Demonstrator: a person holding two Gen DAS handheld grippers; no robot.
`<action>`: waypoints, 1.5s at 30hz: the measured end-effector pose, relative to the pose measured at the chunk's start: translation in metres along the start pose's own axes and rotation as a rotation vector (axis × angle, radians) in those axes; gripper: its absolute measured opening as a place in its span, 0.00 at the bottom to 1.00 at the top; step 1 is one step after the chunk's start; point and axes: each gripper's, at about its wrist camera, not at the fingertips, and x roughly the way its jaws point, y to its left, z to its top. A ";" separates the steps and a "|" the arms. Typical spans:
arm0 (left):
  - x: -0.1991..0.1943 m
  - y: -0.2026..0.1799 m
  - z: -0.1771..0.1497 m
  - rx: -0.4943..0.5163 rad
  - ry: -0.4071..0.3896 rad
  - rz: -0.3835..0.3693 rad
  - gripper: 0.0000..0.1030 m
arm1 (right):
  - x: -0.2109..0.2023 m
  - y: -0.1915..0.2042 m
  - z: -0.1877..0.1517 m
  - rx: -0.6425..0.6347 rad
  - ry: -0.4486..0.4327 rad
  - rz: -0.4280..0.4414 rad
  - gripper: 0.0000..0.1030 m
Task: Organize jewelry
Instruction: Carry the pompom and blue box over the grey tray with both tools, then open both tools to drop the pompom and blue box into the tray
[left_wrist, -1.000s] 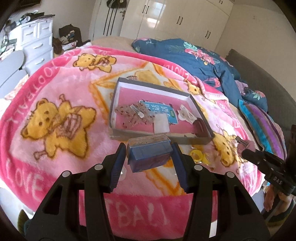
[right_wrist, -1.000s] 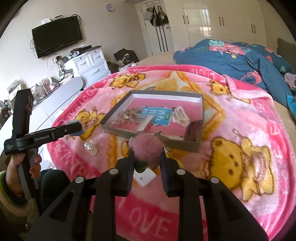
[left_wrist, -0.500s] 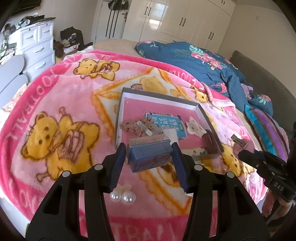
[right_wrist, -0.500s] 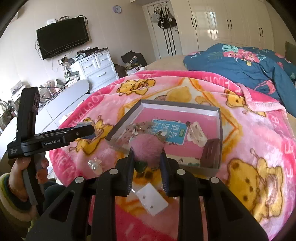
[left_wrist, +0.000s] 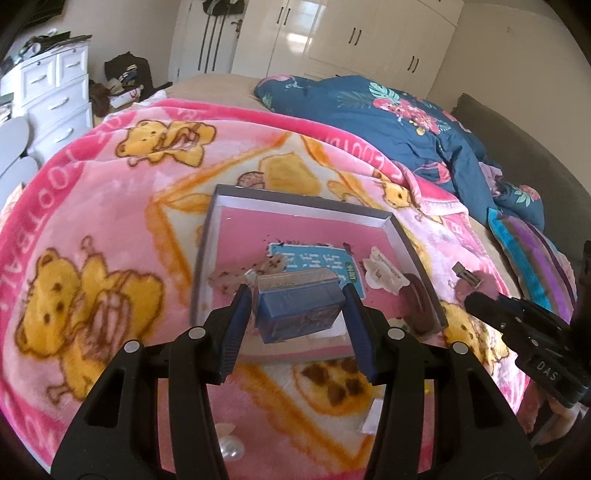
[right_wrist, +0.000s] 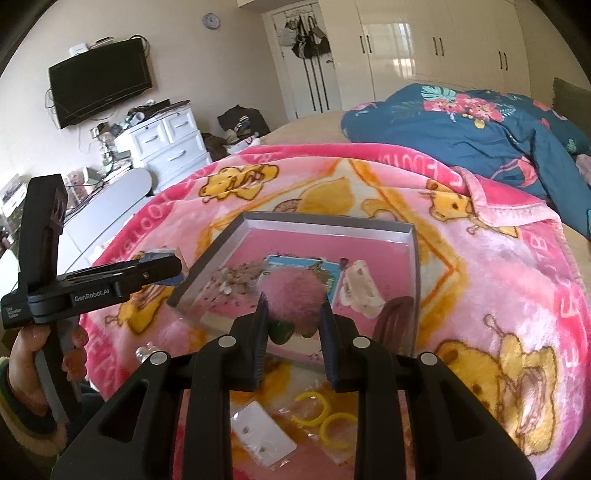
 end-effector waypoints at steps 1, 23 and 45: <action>0.004 -0.002 0.002 0.003 0.000 -0.004 0.41 | 0.002 -0.003 0.001 0.004 0.000 -0.006 0.23; 0.084 -0.026 0.011 0.028 0.106 -0.030 0.41 | 0.046 -0.040 -0.019 0.052 0.091 -0.074 0.23; 0.103 -0.009 0.005 0.001 0.131 -0.004 0.40 | 0.064 -0.028 -0.029 0.067 0.126 -0.052 0.46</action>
